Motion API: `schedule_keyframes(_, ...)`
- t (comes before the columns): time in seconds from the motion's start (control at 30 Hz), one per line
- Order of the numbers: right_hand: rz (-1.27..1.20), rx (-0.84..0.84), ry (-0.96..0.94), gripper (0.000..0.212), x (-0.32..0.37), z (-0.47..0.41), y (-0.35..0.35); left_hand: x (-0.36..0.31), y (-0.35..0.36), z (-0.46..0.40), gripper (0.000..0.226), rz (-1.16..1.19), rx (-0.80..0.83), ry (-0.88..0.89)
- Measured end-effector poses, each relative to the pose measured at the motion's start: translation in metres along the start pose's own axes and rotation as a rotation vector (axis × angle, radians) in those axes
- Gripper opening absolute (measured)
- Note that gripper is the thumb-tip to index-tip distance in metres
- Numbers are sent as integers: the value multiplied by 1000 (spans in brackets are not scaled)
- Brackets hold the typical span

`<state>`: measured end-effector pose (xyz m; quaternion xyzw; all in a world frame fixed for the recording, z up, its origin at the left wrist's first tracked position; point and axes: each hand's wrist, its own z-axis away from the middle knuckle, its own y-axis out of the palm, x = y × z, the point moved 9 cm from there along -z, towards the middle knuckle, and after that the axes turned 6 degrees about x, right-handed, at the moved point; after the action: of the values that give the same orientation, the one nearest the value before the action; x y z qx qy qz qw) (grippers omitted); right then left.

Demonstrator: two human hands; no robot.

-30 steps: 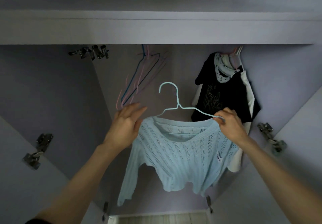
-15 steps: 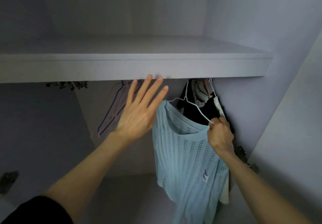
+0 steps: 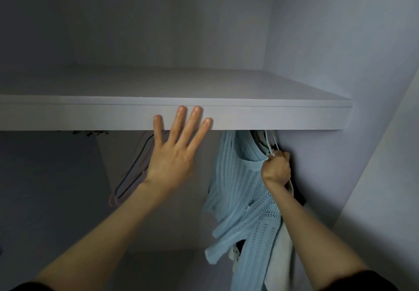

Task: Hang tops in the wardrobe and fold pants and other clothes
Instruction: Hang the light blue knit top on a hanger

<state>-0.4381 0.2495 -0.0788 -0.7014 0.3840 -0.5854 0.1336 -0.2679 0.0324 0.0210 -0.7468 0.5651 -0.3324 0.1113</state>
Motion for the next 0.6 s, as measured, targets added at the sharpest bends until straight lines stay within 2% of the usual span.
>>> schedule_keyframes(0.3,-7,164,158,24,-25,-10,27,1,1,0,107,0,16,-28)
schedule_keyframes(0.47,-143,133,286,26,-45,-4,17,1,2,2,104,38,46,-19)
schedule_keyframes(0.6,-122,152,263,27,-44,4,12,-2,0,4,100,96,76,-49)
